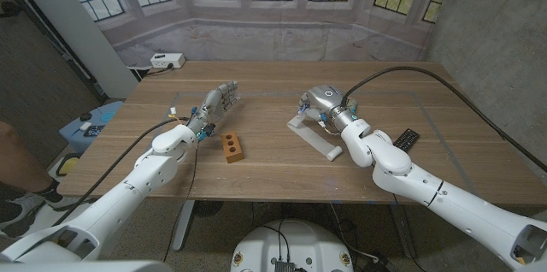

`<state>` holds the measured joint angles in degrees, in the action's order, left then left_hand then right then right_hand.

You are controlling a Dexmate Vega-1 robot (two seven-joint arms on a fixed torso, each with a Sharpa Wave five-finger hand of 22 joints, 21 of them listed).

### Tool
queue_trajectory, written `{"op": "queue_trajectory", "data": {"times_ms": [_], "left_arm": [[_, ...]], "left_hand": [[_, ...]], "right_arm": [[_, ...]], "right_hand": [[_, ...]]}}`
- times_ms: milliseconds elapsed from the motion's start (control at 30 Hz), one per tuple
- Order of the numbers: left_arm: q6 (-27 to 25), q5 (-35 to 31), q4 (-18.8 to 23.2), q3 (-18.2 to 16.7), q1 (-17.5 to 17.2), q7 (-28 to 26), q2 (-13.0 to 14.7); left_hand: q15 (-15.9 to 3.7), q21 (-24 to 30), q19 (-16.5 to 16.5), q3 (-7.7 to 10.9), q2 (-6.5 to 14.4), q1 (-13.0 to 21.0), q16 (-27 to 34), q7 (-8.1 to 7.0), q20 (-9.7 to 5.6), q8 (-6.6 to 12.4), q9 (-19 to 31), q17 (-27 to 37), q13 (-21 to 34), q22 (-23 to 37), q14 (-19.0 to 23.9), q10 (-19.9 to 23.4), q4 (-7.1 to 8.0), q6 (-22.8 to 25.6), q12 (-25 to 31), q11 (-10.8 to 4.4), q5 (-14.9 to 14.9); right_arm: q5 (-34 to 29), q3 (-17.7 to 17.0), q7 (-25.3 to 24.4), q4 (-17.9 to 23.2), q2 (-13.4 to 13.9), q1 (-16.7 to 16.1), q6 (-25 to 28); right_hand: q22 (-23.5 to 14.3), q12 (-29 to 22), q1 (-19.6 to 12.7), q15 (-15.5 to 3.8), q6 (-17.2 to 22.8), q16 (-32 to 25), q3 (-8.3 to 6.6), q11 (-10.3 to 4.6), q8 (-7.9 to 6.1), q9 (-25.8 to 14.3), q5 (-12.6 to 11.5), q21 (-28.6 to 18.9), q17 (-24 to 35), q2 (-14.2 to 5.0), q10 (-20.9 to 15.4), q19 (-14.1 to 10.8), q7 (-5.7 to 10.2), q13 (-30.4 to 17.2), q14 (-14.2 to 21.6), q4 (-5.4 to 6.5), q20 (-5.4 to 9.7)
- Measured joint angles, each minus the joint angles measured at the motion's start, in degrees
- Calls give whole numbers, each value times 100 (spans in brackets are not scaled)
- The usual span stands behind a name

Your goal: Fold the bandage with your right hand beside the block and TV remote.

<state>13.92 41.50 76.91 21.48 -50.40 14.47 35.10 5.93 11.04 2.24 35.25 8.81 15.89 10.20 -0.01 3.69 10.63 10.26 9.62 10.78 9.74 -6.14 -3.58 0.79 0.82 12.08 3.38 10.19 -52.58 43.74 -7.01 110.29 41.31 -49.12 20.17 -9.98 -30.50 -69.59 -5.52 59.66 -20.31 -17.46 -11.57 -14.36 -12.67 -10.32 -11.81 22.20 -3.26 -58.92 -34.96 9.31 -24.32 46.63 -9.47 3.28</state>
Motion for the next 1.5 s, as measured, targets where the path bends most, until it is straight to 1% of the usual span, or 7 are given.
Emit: {"op": "queue_trajectory", "data": {"times_ms": [667, 767, 1067, 1100, 1300, 1467, 1500], "left_arm": [[85, -20, 4, -29, -35, -26, 3], [99, -25, 18, -41, -48, -41, 14], [106, -27, 73, -66, -80, -56, 56], [116, -44, 78, -67, -82, -88, 58], [116, -54, 114, -77, -101, -105, 84], [116, -54, 149, -82, -119, -105, 105], [116, -55, 159, -83, -125, -112, 111]], "left_hand": [[0, 0, 0, 0, 0, 0, 0, 0, 0, 0, 0, 0, 0, 0, 0, 0, 1, 0, 0, 0, 0], [0, 0, 0, 0, 0, 0, 0, 0, 0, 0, 0, 0, 0, 0, 0, 0, 0, 0, 0, 0, 0], [0, 0, 0, 0, 0, 0, 0, 0, 0, 0, 0, 0, 0, 0, 0, 0, 1, 0, 0, 0, 0], [0, 0, 0, -1, 0, 0, 0, 0, 0, 0, 0, 0, 0, 0, 0, 0, 1, 0, 0, 0, 0], [0, 0, 0, -1, 0, 0, 0, 0, 0, 0, 0, 0, 0, 0, 0, 0, 1, 0, 0, 0, 0], [0, 0, 0, -1, 15, -14, 0, 0, 0, 0, 0, 0, 0, 0, 0, 0, 1, 0, 0, 0, 0], [0, 0, 0, -1, 15, -15, 0, 0, 0, 0, 0, 0, 0, 0, 0, 0, 1, 0, 0, 0, 0]], "right_arm": [[-38, -107, -13, 338, 67, -353, 339], [-48, -119, -23, 378, 76, -402, 371], [-59, -124, -68, 395, 82, -426, 454], [-59, -149, -73, 455, 103, -534, 460], [-60, -172, -122, 483, 117, -618, 512], [-60, -172, -147, 483, 117, -618, 548], [-61, -187, -152, 522, 131, -692, 559]], "right_hand": [[0, -3, 0, 1, 21, 40, 0, 9, 0, 1, 0, 0, 34, 0, 9, 0, -21, 4, -2, 0, 0], [0, -3, 0, 2, 21, 40, 23, -3, 0, 1, 0, 0, 54, 0, -3, 0, -21, 4, -2, 24, 0], [0, -3, -2, 2, 21, 62, 23, -10, 0, 2, 0, 0, 53, -1, -11, 0, -21, 1, -2, 24, 0], [0, -2, -2, 2, 21, 62, 23, -10, 0, 2, 0, 0, 53, -2, -11, 0, -21, 1, -2, 24, 0], [0, -1, -25, -5, 21, 84, 23, -10, 0, 2, 0, 0, 66, -25, -10, 0, -21, -1, 6, 24, 0], [0, 0, -32, -19, 21, 84, 23, -9, 0, 2, 0, 0, 80, -32, -9, 0, -21, -1, 19, 24, 0], [0, 0, -32, -19, 21, 84, 23, -9, 0, 2, 0, 0, 80, -32, -9, 0, -21, -1, 19, 24, 0]]}}
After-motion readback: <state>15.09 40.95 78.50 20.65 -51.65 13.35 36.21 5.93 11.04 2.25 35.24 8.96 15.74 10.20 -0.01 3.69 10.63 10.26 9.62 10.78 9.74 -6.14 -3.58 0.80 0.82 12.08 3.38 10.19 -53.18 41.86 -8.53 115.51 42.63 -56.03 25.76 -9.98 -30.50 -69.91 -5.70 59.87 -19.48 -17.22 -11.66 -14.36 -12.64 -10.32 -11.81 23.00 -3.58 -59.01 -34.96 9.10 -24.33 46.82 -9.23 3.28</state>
